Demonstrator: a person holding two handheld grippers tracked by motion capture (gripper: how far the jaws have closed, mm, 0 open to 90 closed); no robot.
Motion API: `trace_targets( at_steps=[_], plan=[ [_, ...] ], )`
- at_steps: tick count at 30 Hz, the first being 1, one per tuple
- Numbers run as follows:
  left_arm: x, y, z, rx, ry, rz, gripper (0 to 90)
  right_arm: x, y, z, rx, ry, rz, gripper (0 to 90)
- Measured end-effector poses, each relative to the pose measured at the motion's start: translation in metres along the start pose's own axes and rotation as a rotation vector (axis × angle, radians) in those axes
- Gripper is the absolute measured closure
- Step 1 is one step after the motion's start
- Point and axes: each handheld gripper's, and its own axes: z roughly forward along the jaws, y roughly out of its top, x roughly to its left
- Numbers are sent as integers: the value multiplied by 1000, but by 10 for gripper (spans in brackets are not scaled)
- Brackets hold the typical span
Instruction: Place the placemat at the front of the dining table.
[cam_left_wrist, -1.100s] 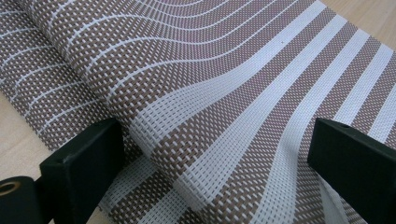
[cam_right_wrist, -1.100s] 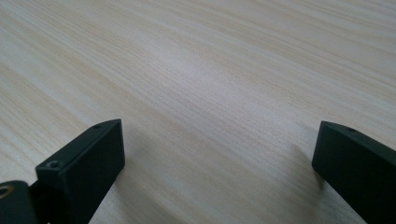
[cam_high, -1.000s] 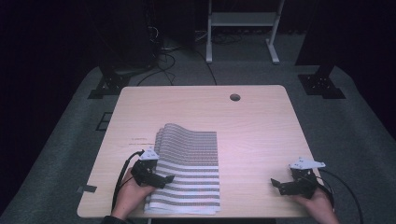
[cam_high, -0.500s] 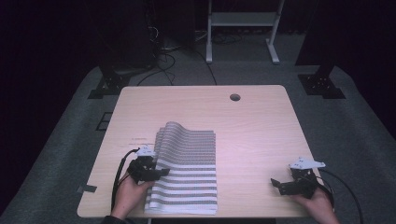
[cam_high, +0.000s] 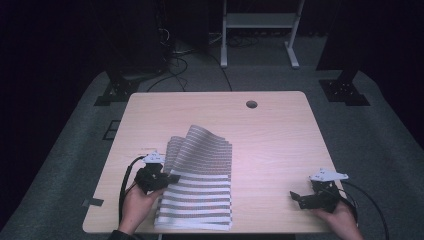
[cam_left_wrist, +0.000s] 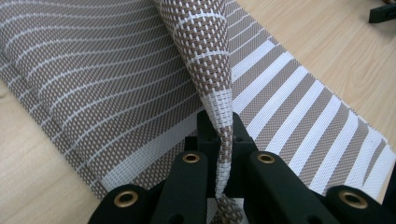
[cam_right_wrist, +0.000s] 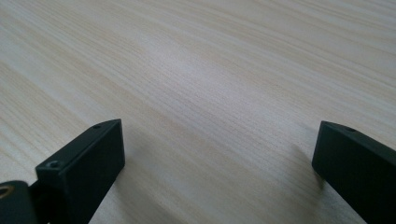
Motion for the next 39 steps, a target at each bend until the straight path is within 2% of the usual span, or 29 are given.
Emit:
trace_targets(
  at_steps=[10,18,28,39],
  plan=[
    [-8,16,-2,-28,-16,18,887,0,0,0,0,0,-1,12],
    [-15,32,2,-44,-39,29,888,0,0,0,0,0,0,12],
    [-30,56,18,-40,-70,66,889,0,0,0,2,-4,4,12],
    [-34,69,33,-37,-94,77,889,-1,-1,-1,2,0,0,12]
  ],
)
